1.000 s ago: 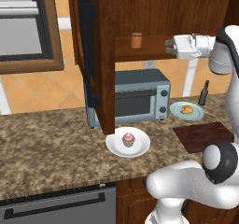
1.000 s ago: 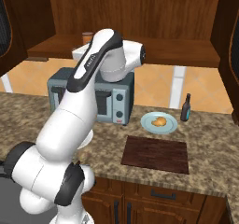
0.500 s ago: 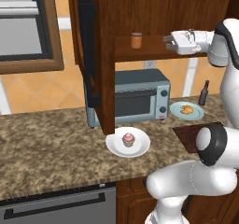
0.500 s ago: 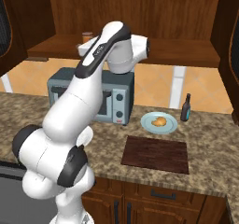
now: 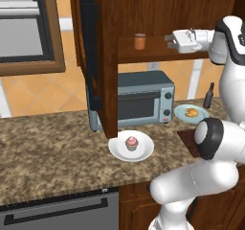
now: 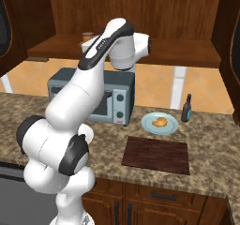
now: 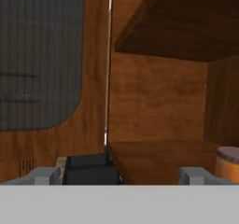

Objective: From the different types of pastries on the counter, select a croissant and place it on the cutting board. Then retrieve a jar of jam from the cabinet and place it alongside the croissant on the cutting board.

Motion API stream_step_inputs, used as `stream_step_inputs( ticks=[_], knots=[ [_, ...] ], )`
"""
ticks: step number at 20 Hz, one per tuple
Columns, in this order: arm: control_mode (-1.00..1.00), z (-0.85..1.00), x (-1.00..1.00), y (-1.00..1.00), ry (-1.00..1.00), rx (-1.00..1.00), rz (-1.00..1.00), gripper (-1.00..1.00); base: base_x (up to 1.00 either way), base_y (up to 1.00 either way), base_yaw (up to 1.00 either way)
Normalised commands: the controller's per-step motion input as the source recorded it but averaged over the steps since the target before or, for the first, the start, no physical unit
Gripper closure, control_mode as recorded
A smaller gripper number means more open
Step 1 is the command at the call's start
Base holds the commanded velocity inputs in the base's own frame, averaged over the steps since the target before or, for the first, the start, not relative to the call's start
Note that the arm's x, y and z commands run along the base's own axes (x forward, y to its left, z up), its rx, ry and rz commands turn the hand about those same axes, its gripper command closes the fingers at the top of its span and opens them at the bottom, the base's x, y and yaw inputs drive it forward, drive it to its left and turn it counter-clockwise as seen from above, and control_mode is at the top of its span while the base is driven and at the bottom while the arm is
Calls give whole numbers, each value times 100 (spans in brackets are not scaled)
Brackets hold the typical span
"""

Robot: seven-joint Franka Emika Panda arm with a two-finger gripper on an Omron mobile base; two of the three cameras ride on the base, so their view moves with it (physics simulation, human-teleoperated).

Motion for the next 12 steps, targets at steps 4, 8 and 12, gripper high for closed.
stream_step_inputs(
  ticks=[4, 8, 12],
  knots=[
    [-100, 0, 2, 0, 0, 0, 0, -100, 0, 0, 0],
    [-100, -2, 16, 0, 0, 0, 0, -100, 0, 0, 0],
    [-100, -13, 17, 0, 0, 0, 0, -100, 0, 0, 0]
  ],
)
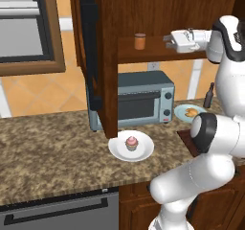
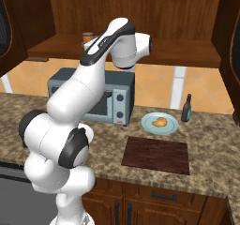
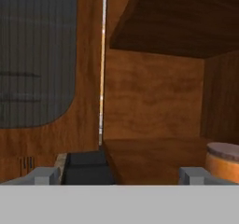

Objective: From the different types of pastries on the counter, select a croissant and place it on the cutting board. Then retrieve a jar of jam from the cabinet and place it alongside the croissant on the cutting board.

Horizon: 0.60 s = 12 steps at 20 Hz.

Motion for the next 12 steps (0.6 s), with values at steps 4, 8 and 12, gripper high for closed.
stream_step_inputs(
  ticks=[4, 8, 12],
  knots=[
    [-100, -6, 5, 0, -2, 0, 0, -100, 0, 0, 0],
    [-100, 0, 27, 0, 0, 0, 0, -100, 0, 0, 0],
    [-100, 0, 39, 0, 0, 0, 0, -100, 0, 0, 0]
  ],
)
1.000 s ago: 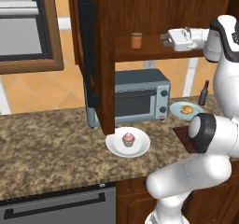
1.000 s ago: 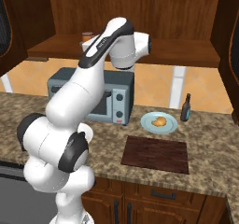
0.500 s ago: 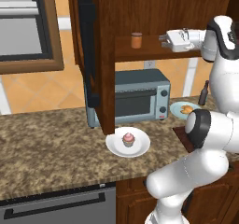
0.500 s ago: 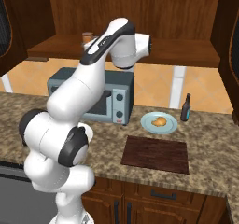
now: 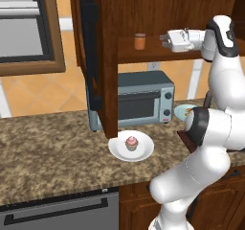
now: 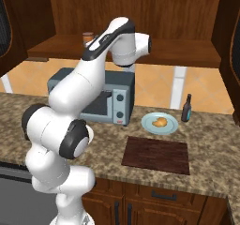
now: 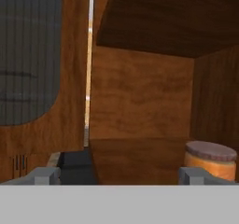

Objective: From the different types of pastries on the counter, select a croissant and place it on the cutting board. Then retrieve a jar of jam from the cabinet and place it alongside the croissant on the cutting board.

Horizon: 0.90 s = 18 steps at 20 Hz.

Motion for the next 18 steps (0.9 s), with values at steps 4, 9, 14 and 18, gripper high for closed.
stream_step_inputs(
  ticks=[4, 9, 14, 18],
  knots=[
    [-100, 0, 23, 0, -1, -1, 0, -100, 0, 0, 0],
    [-100, 0, 17, 0, -3, -2, 0, -100, 0, 0, 0],
    [-100, -3, 7, 0, -4, -2, 0, -100, 0, 0, 0],
    [-100, -3, 2, -5, -5, 0, 0, -100, 0, 0, 0]
  ],
)
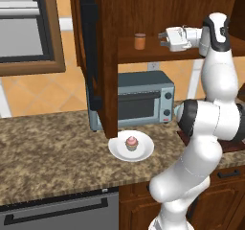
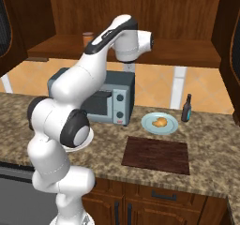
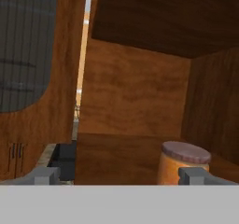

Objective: From the different types of pastries on the counter, select a croissant and place it on the cutting board. Then retrieve a jar of jam from the cabinet and place it alongside the croissant on the cutting board.

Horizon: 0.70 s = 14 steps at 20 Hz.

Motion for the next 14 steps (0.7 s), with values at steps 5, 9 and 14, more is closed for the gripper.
stream_step_inputs(
  ticks=[5, 9, 14],
  knots=[
    [-100, -7, 8, -7, -1, 0, 0, -100, 0, 0, 0],
    [-100, 0, 17, -6, -2, 0, 0, -100, 0, 0, 0],
    [-100, 0, 26, -6, 0, 0, 0, -100, 0, 0, 0]
  ],
)
